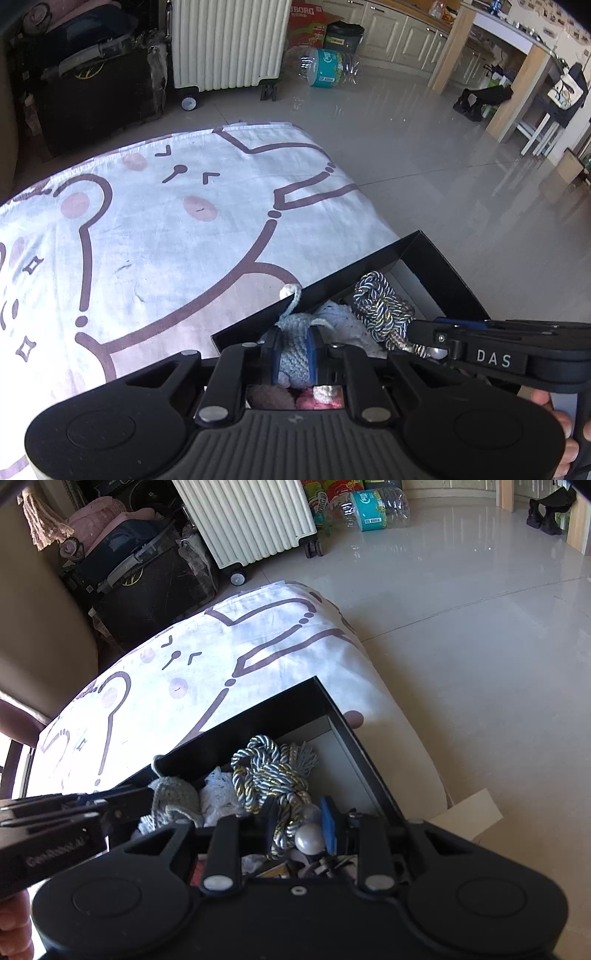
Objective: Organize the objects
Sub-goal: 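Lower the rope toy into the box with the right gripper while the left gripper lowers the mouse in, then open both grippers to release the mouse and rope toy in the box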
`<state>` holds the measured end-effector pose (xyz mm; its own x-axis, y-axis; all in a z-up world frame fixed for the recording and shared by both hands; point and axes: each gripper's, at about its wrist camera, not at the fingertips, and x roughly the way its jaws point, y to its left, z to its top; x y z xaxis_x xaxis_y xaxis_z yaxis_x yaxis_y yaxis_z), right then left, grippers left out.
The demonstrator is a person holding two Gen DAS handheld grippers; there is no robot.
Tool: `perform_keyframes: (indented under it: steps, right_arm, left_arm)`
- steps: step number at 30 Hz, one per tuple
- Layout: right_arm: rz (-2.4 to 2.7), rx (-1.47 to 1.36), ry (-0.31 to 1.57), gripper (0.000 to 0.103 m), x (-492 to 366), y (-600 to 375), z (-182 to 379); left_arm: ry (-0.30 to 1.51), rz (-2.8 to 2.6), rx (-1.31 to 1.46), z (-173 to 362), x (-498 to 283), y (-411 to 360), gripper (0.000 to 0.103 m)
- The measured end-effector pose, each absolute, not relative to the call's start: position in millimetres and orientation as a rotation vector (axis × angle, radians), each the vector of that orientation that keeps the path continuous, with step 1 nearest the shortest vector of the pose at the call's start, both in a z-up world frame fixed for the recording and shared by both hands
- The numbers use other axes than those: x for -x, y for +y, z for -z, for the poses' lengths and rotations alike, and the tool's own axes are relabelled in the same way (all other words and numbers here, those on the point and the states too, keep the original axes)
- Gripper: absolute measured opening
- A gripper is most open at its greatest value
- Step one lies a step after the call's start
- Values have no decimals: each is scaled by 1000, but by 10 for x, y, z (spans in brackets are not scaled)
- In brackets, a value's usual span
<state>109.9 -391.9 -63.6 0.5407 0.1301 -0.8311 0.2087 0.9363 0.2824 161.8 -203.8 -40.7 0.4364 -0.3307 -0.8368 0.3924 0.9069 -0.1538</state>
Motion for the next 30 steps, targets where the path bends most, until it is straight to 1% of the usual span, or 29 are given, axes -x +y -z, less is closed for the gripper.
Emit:
perform_keyframes:
  steps: [7, 10, 13, 16, 22, 24, 26, 27, 30]
  right_arm:
    - [57, -375, 1001, 27, -1089, -3916, 615]
    - [52, -390, 995, 27, -1051, -3939, 569]
    - [47, -398, 979, 26, -1005, -3956, 509]
    - [41, -392, 952, 26, -964, -3955, 411]
    - [31, -351, 891, 27, -874, -3891, 153]
    - [33, -339, 880, 27, -834, -3872, 74]
    - [46, -326, 878, 28, -799, -3856, 11]
    - [52, -322, 878, 28, -787, -3851, -10]
    - [60, -321, 892, 28, -746, -3839, -50]
  left_arm:
    - [1016, 455, -97, 396, -1598, -2092, 16]
    - [1047, 451, -67, 327, -1611, -2055, 16]
    - [1031, 457, -66, 218, -1579, -2062, 16]
    - [1011, 463, -79, 113, -1533, -2097, 20]
    - [1029, 430, -76, 53, -1470, -2060, 32]
    - [1039, 409, -70, 33, -1454, -2030, 39]
    - [1047, 391, -58, 7, -1436, -1993, 43]
    - [1047, 383, -56, -9, -1421, -1978, 47]
    - [1042, 364, -60, -56, -1368, -1935, 56]
